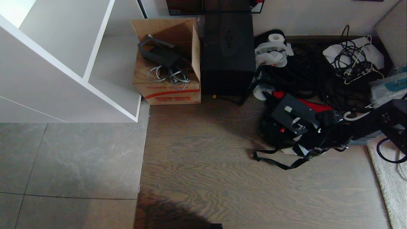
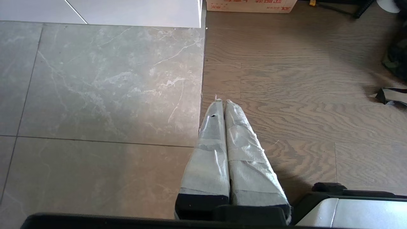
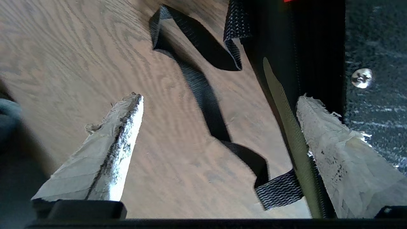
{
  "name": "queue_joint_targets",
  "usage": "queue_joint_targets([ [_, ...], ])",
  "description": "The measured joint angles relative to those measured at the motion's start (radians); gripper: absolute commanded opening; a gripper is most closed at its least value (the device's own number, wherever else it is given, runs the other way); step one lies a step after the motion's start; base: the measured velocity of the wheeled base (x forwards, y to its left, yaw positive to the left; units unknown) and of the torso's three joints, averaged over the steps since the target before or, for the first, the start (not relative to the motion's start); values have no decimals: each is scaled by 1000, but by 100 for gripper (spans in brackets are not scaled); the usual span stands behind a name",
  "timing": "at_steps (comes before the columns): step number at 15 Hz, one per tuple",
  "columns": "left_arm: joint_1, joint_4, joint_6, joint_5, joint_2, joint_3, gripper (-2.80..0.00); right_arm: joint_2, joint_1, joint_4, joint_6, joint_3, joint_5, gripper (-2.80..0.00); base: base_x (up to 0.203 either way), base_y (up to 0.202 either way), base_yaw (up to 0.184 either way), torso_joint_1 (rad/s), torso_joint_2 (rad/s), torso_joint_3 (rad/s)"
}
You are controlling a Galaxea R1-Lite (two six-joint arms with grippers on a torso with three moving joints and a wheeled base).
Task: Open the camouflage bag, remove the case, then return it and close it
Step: Close the top of the storage box
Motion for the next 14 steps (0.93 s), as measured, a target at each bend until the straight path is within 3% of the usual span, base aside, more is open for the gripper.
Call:
queue_joint_targets([
  [14,0,0,0,-1,0,0,-280,52,4,8,-92,-1,-8,0,0,0,0,0,0,0],
])
